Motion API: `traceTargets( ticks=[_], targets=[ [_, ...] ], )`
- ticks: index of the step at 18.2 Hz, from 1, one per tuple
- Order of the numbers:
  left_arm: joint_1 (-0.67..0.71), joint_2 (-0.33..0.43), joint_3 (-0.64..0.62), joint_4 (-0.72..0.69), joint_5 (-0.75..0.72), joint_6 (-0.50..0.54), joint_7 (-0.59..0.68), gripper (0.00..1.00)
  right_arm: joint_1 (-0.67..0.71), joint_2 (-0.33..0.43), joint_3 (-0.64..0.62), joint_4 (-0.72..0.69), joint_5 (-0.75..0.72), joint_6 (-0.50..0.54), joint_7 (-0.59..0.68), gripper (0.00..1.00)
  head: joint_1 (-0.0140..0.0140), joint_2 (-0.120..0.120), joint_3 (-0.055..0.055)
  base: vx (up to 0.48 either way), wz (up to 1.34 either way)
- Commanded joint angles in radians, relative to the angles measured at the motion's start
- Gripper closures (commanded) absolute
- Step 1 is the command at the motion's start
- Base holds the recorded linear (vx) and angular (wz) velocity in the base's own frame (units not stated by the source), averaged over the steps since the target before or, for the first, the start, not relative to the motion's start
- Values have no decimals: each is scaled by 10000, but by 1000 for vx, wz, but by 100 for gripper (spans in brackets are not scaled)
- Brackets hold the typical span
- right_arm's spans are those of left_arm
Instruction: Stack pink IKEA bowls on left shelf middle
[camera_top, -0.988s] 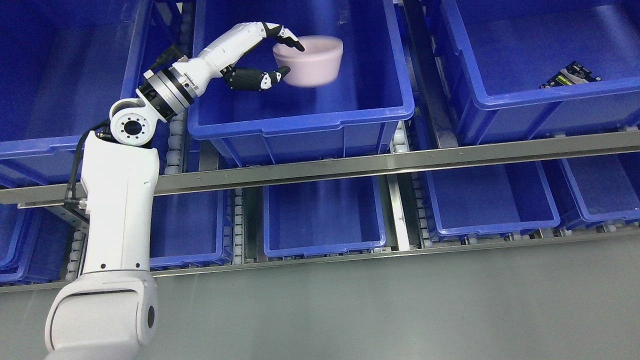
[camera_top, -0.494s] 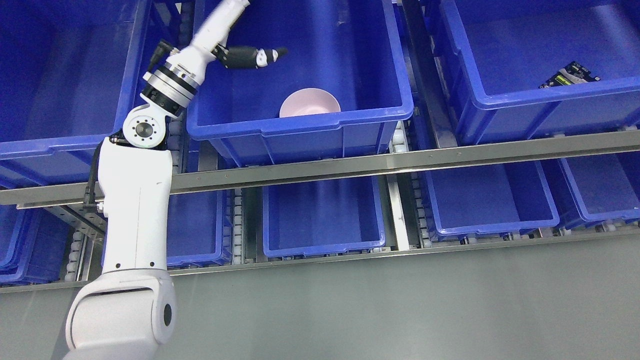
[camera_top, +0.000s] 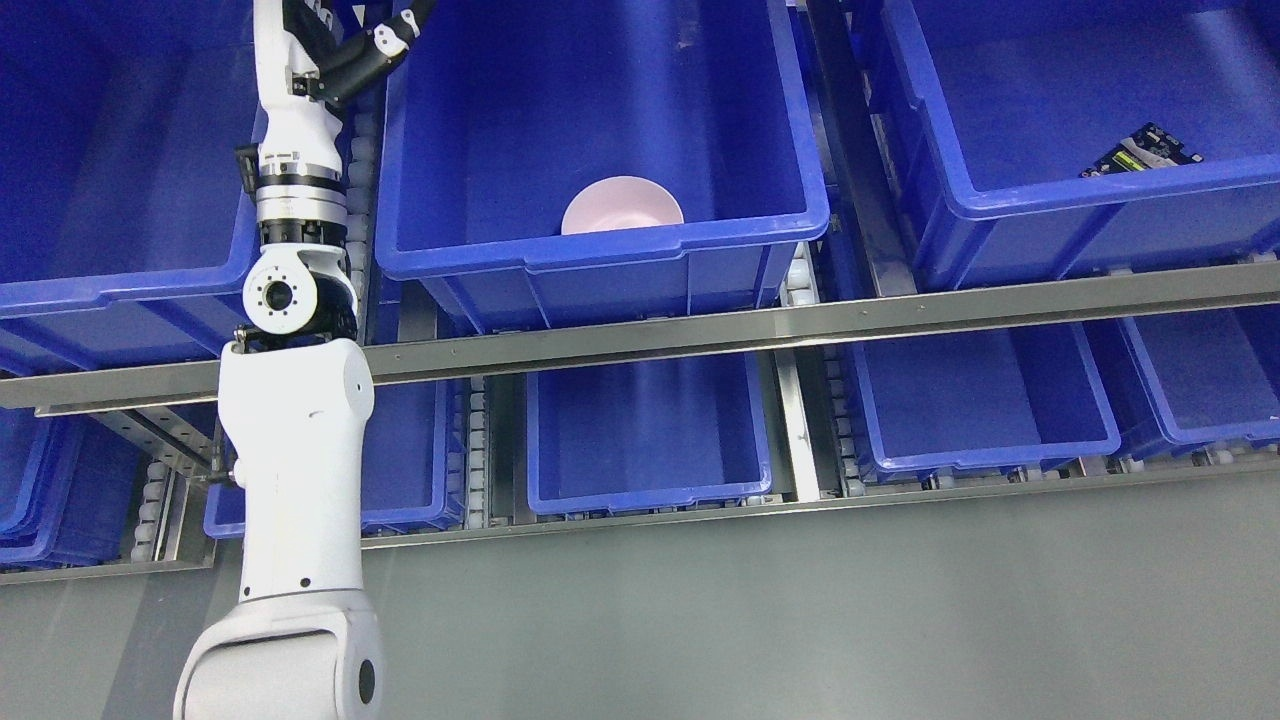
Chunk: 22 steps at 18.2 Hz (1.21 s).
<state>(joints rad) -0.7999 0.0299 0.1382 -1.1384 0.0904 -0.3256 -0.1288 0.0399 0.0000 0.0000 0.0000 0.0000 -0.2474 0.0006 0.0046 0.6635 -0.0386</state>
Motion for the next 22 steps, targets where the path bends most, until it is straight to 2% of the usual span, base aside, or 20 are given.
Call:
traceTargets(
  ticks=[1,7,14,22],
  targets=[
    [1432,-125,-401,-3418,783,725,92,0,0,-174,-46,-175,-15,4,-6,0,0,0,0,0,0],
    [2337,-125,-738,-3450,783,112,77,0,0,-174,-46,-175,-15,4,-6,0,0,0,0,0,0],
    [2507,-125,-677,-3695,783,204,61,0,0,-174,-46,-175,-15,4,-6,0,0,0,0,-46,37],
    [2538,-125,-738,-3726,783,250,61,0,15,-174,-46,-175,-15,4,-6,0,0,0,0,-180,63]
  ],
)
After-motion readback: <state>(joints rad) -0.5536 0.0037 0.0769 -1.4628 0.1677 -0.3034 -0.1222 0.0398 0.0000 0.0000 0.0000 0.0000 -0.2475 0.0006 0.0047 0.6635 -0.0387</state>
